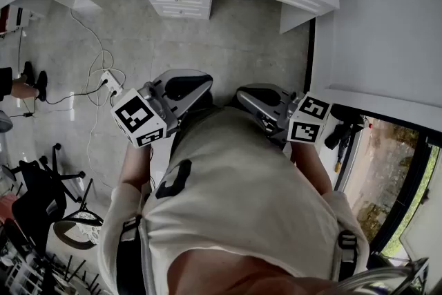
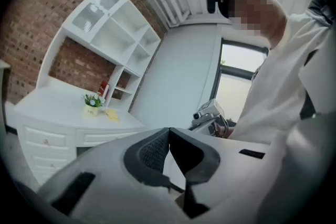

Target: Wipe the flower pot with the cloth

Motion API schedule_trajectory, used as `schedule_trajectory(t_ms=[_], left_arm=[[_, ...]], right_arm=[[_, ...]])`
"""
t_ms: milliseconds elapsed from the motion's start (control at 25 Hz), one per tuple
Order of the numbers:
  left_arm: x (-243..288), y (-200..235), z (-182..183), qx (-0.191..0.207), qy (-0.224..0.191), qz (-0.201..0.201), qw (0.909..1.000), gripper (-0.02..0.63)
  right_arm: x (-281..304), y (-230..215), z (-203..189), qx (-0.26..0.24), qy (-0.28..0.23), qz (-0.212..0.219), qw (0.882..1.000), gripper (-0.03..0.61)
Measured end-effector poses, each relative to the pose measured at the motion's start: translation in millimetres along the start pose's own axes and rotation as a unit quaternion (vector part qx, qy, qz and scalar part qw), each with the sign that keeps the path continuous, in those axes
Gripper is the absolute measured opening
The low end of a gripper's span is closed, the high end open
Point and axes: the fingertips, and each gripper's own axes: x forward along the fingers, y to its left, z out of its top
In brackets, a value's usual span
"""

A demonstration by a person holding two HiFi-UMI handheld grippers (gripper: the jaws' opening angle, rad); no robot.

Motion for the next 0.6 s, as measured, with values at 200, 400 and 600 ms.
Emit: schedule_trajectory(t_ms=[200,400,600], left_arm=[[24.4,-27.4,-7.5,-0.063,-0.033,-0.008,0.9974,0.021],[44.7,-33.7,-13.6,-0.057,-0.005,-0.023,0.9981,0.021],[72.5,-33.6,-6.3,-0.040,0.010,-0.039,0.9984,0.021]], right_arm=[[7.2,12.0,-8.5,0.016,0.023,0.042,0.999,0.008],[-3.9,5.0,-5.4,0.018,0.022,0.049,0.998,0.008],[-19.6,-6.3,4.0,0.027,0.000,0.065,0.998,0.008]])
